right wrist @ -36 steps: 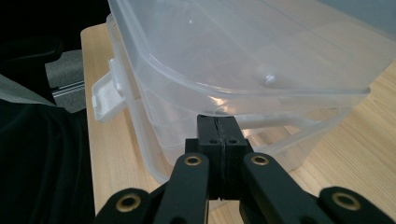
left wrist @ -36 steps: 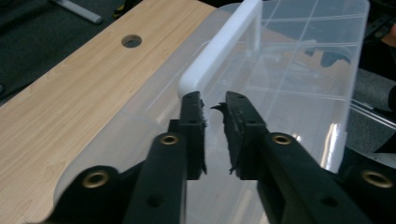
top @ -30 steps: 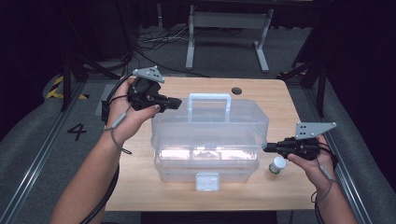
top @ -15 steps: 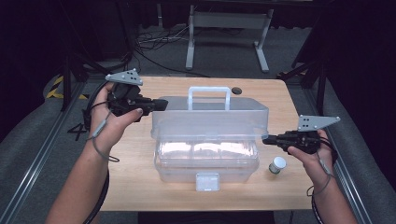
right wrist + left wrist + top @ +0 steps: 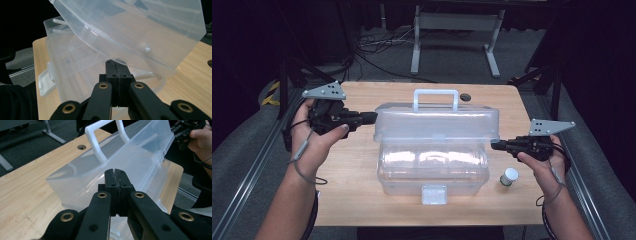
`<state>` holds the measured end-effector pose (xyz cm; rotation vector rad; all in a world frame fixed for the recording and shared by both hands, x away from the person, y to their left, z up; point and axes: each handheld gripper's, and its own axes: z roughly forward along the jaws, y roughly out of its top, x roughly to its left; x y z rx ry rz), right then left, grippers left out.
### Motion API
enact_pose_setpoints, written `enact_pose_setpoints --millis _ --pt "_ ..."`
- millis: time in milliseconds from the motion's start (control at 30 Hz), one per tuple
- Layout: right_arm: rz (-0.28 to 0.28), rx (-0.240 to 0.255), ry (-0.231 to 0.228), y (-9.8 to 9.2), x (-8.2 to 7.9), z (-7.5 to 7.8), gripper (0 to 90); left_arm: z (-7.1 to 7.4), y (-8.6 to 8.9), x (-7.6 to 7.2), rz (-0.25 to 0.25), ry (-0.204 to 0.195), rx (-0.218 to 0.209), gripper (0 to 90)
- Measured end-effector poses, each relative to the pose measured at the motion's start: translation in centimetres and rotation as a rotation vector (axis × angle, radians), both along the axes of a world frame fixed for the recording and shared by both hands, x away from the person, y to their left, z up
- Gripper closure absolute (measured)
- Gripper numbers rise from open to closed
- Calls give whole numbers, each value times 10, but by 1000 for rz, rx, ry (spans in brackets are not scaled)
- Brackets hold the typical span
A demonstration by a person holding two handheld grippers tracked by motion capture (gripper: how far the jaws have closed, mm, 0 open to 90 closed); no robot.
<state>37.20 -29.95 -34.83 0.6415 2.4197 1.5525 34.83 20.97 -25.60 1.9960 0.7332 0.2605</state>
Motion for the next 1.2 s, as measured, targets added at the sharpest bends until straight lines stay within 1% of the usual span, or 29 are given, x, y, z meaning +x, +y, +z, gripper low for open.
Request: enact_pose_setpoints --millis 100,333,500,567,600,700,867,1000,1133,1200 --pt "-8 9 -1 0 0 0 900 -7 3 -3 7 12 15 900" --pt "-25 23 -5 0 0 1 900 -23 7 -5 12 31 26 900" --pt "-42 42 -9 1 0 1 900 -38 10 -5 3 53 9 900" --pt "-40 65 -8 0 0 1 900 -44 11 -4 -3 61 -4 900" --pt "-44 66 -10 0 0 1 900 -47 11 -4 -6 65 -11 900" --pt "-53 70 -14 1 -1 2 900 -52 13 -4 -6 62 -33 900" --pt "-64 76 -17 1 -3 2 900 -60 14 -8 -5 60 -32 900" --pt "-71 81 -21 2 -3 2 900 -65 14 -11 -9 67 -33 900" --pt "-79 87 -23 2 -3 2 900 -73 10 -11 -23 81 -22 900" --pt "-73 82 -20 2 -3 3 900 -74 9 -10 -19 78 -23 900"
